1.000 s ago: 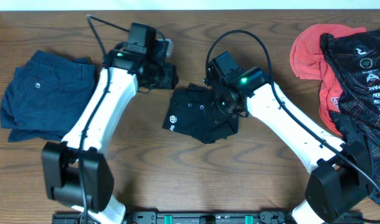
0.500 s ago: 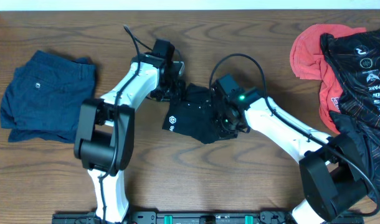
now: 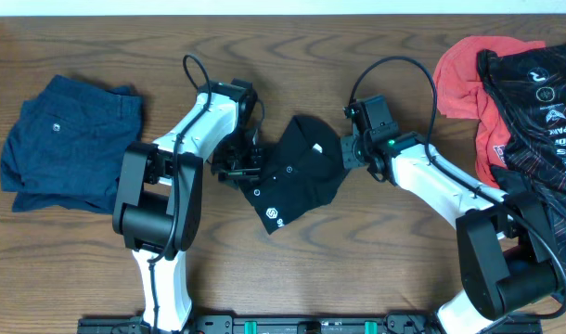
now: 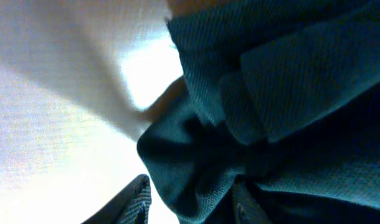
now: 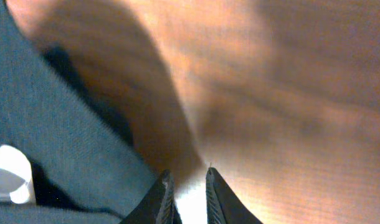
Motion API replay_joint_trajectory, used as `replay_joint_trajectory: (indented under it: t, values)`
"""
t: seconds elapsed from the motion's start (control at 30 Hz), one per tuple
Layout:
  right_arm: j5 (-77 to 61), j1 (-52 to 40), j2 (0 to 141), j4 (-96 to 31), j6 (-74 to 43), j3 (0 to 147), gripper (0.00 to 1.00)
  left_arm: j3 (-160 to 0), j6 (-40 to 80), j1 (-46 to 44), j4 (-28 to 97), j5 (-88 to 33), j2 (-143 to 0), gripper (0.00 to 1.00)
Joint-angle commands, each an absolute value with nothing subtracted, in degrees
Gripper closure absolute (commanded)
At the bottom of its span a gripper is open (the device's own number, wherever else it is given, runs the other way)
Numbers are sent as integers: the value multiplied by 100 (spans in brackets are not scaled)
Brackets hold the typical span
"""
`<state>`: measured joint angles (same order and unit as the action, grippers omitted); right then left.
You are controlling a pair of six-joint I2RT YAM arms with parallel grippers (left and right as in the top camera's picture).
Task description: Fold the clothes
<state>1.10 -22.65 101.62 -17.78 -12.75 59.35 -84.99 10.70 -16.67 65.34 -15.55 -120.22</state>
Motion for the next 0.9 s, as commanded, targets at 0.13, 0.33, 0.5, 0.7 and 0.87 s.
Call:
replay_joint_trajectory:
  t: [0.13, 0.33, 0.5, 0.7, 0.87]
  values:
    - [10, -2202, 10068, -1938, -1050, 6053, 78, -8475, 1404, -1592, 6766, -1511, -11865, 61]
    - [-541, -2204, 9367, -3006, -1057, 6200, 73, -8678, 1409, -1262, 6375, -967, -11065, 55]
    - [-1942, -2324, 9351, -3632, -760, 6169, 74, -8676, 1074, -1269, 5402, -1275, -10665, 41]
    - [-2239, -2644, 9911, -3774, -659, 6069, 73, -8635, -108, -1673, 5074, -1973, -10860, 41]
    - [-2248, -2676, 10416, -3754, -676, 6069, 73, -8635, -580, -1973, 5089, -1973, -11150, 39]
